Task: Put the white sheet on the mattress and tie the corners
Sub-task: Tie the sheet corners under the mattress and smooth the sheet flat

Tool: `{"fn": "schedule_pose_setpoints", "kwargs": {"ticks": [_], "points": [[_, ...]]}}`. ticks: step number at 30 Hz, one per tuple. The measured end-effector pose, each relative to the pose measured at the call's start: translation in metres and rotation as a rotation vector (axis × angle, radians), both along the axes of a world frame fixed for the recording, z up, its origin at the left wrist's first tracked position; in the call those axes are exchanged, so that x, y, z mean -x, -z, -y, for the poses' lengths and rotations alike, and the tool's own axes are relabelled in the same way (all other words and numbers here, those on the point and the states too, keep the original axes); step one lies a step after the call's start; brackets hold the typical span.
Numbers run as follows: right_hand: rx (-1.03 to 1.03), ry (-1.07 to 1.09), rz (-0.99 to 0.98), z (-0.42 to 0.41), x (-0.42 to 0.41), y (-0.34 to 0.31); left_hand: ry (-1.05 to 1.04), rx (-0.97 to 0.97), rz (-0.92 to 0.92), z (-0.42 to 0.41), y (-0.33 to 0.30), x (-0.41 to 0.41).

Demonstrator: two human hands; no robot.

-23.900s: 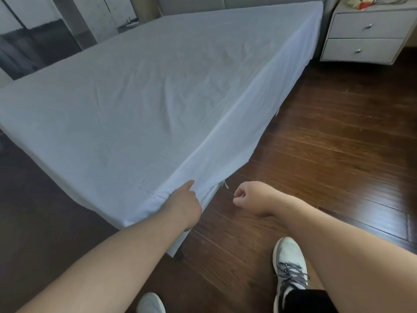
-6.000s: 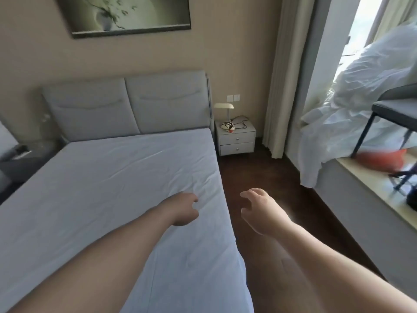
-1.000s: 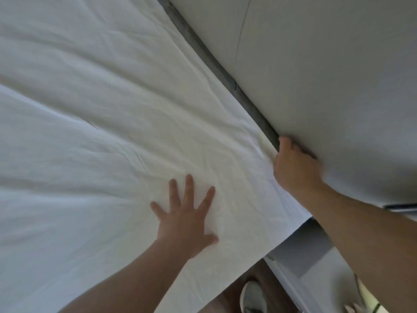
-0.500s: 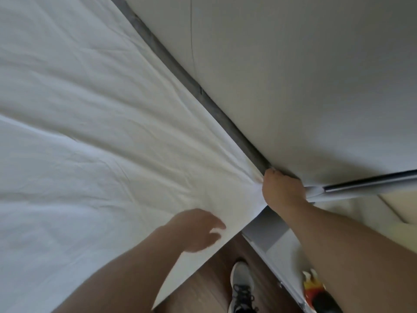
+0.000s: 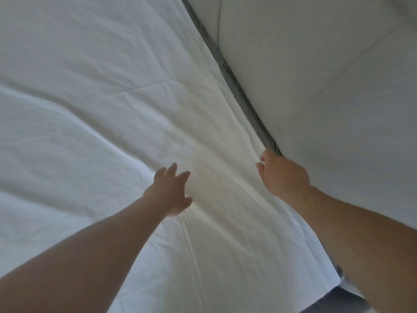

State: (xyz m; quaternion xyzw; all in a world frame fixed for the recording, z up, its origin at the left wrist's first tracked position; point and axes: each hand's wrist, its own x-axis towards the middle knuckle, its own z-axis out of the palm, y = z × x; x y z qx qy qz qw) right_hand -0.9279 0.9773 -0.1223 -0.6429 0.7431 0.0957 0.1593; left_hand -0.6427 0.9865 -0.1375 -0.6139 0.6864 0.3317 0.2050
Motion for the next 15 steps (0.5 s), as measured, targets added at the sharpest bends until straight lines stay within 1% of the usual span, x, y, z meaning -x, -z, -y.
{"fn": "schedule_pose_setpoints", "kwargs": {"ticks": [2, 6, 9, 12, 15], "points": [[0.021, -0.046, 0.014, 0.041, -0.017, 0.000, -0.026, 0.003, 0.013, 0.019, 0.004, -0.012], [0.045, -0.136, 0.045, 0.138, -0.040, 0.013, -0.121, 0.031, -0.019, 0.068, 0.019, -0.026], [0.075, -0.197, 0.011, 0.198, -0.047, 0.035, -0.117, 0.016, -0.037, 0.102, 0.039, -0.021], [0.052, -0.189, -0.049, 0.231, -0.043, 0.061, -0.086, -0.004, -0.006, 0.116, 0.062, -0.004], [0.071, -0.247, -0.080, 0.240, -0.033, 0.083, -0.076, -0.028, 0.051, 0.112, 0.074, 0.013]]}}
